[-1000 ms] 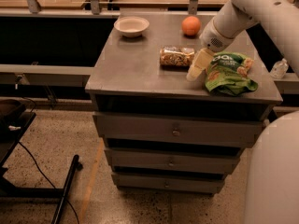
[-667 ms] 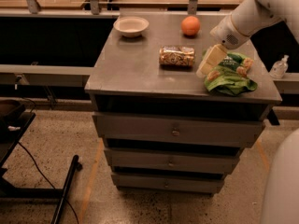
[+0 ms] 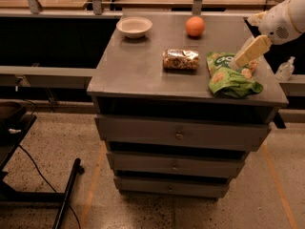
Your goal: Move orange can near green rice chip bag
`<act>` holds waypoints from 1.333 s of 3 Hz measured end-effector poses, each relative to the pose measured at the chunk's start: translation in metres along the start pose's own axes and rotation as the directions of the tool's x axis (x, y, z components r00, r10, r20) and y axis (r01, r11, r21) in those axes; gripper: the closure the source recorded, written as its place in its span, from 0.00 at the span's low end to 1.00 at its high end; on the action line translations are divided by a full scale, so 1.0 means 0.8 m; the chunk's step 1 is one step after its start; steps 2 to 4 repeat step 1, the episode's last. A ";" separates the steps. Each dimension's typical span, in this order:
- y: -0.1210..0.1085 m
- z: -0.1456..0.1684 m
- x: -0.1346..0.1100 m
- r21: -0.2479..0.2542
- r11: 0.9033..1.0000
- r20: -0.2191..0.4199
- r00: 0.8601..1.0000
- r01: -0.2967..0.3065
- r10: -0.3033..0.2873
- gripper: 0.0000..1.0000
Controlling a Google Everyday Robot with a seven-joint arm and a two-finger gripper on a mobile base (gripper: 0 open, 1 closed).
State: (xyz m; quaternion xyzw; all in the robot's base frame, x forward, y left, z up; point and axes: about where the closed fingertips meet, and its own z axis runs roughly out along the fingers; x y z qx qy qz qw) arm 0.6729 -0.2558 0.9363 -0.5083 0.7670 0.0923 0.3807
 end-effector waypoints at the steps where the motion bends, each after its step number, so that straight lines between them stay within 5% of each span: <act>1: 0.000 0.000 0.000 0.000 1.000 0.000 1.000 0.000 0.000 0.00; 4: 0.000 0.000 0.000 0.000 1.000 0.000 1.000 0.000 0.000 0.00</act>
Offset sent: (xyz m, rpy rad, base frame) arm 0.0000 0.0000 0.0000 0.0000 0.0000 0.0000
